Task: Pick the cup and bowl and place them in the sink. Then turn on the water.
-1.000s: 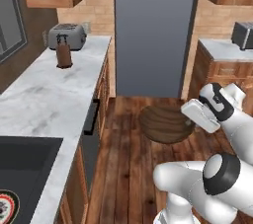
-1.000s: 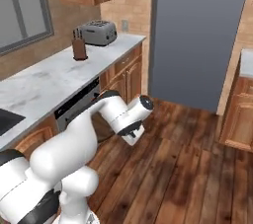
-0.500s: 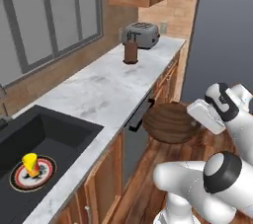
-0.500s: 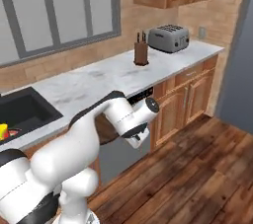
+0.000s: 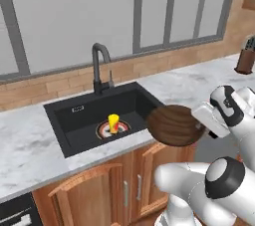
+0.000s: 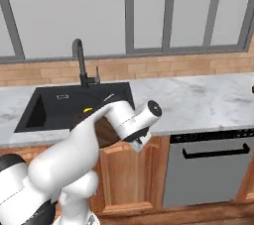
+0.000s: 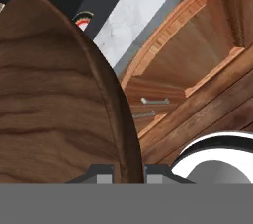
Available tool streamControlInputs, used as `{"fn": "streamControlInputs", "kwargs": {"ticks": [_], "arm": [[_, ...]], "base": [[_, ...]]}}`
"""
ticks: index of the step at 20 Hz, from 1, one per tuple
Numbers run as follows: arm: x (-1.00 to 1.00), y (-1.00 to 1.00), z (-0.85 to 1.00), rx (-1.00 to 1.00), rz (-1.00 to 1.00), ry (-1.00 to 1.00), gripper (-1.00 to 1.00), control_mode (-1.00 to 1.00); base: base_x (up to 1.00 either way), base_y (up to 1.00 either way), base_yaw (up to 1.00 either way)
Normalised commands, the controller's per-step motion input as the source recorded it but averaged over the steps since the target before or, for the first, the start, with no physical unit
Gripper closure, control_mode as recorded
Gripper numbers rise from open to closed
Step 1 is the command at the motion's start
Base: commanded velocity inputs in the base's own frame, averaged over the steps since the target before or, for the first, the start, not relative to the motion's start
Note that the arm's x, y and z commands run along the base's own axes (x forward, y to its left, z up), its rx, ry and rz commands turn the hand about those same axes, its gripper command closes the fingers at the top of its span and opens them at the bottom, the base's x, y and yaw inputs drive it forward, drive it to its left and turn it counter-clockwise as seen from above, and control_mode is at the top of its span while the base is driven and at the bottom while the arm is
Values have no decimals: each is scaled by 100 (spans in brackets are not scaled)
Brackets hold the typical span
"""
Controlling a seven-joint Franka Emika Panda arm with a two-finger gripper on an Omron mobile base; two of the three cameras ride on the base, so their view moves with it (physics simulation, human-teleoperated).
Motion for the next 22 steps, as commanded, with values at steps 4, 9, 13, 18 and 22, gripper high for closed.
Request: {"fn": "streamControlInputs", "kwargs": {"ticks": [4, 9, 13, 18, 22], "arm": [[0, 0, 0, 0, 0, 0, 100, 100], [0, 0, 0, 0, 0, 0, 100, 100], [0, 0, 0, 0, 0, 0, 100, 100], [0, 0, 0, 0, 0, 0, 100, 100], [0, 0, 0, 0, 0, 0, 100, 100]], "base": [[19, 0, 73], [30, -17, 41], [15, -44, 23], [7, -50, 5], [19, -41, 0]]}}
